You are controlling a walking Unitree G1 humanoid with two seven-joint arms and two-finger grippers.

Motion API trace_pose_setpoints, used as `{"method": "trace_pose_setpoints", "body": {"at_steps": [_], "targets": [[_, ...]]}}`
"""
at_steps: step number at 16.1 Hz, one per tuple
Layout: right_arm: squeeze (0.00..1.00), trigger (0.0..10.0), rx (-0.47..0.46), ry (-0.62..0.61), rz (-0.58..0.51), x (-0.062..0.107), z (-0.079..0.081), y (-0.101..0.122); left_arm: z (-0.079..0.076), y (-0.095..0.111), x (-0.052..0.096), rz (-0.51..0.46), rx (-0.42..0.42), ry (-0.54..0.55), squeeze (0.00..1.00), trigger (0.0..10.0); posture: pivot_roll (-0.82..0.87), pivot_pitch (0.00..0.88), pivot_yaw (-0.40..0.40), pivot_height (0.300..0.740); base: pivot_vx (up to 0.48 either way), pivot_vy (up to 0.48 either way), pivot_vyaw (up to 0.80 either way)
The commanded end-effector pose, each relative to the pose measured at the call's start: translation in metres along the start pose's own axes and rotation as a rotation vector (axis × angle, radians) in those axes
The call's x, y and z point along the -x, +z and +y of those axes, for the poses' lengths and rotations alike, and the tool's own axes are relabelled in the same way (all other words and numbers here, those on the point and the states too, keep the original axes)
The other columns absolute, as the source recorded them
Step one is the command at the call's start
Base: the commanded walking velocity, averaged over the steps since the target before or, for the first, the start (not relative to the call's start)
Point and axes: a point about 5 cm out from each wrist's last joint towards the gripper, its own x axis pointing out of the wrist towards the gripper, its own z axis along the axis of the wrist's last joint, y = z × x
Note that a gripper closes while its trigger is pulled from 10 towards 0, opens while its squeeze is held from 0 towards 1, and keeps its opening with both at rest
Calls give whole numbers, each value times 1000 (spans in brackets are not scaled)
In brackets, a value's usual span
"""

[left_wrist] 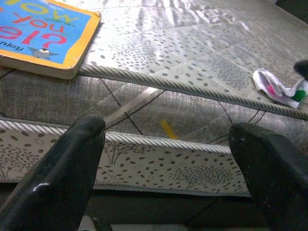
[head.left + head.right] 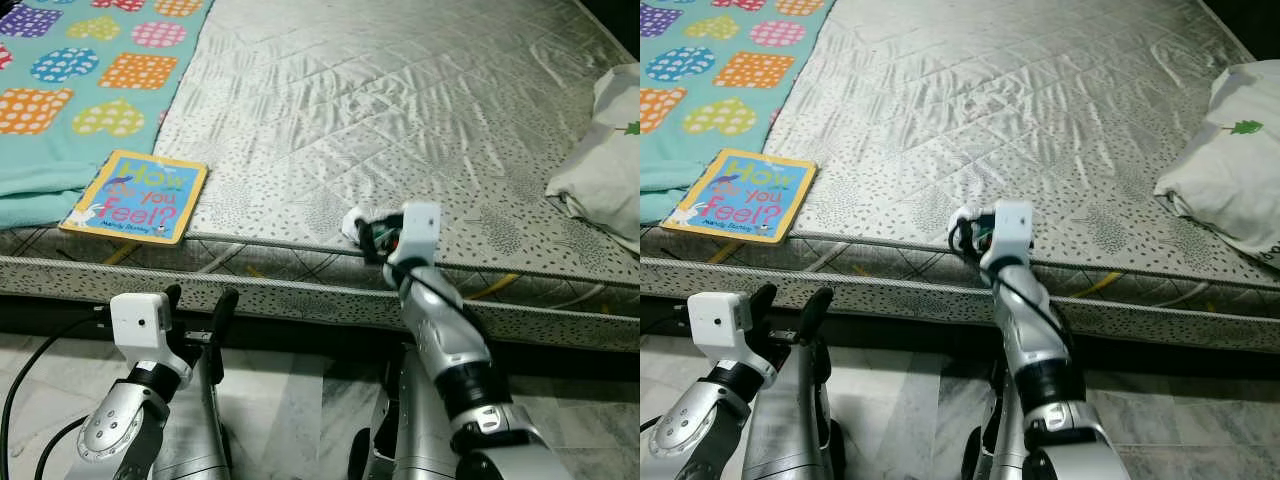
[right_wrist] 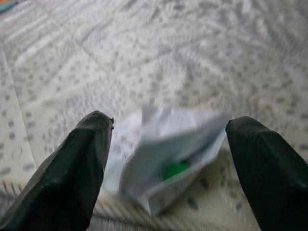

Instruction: Clean up the room

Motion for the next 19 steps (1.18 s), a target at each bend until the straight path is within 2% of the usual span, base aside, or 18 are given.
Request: {"method": "trace_pose_setpoints", "body": {"at_steps": [1,4,9,16,17,18,19], "targets": [[0,10000,5,-15,13,0,3,1,-2,-2,0,14,3,-7,0,10000,137,176,-111,463,0,0,0],[0,10000,36,-29,39,2,11,-6,-3,-2,1,20,5,-10,0,10000,146,177,-111,463,0,0,0],[0,10000,67,-51,81,5,16,-17,-6,-6,11,37,14,-6,0,10000,153,200,-118,463,0,0,0],[0,10000,132,-102,117,-1,31,-21,-10,-9,22,59,26,11,0,10000,175,232,-139,463,0,0,0],[0,5255,128,-106,124,-3,33,-22,-10,-10,24,63,28,13,0,10000,178,236,-140,463,0,0,0],[0,0,115,-121,131,-4,34,-23,-10,-11,26,70,31,21,0,10000,181,241,-141,463,0,0,0],[0,0,113,-119,135,-6,36,-23,-10,-11,26,73,33,24,0,10000,181,243,-142,463,0,0,0]]}}
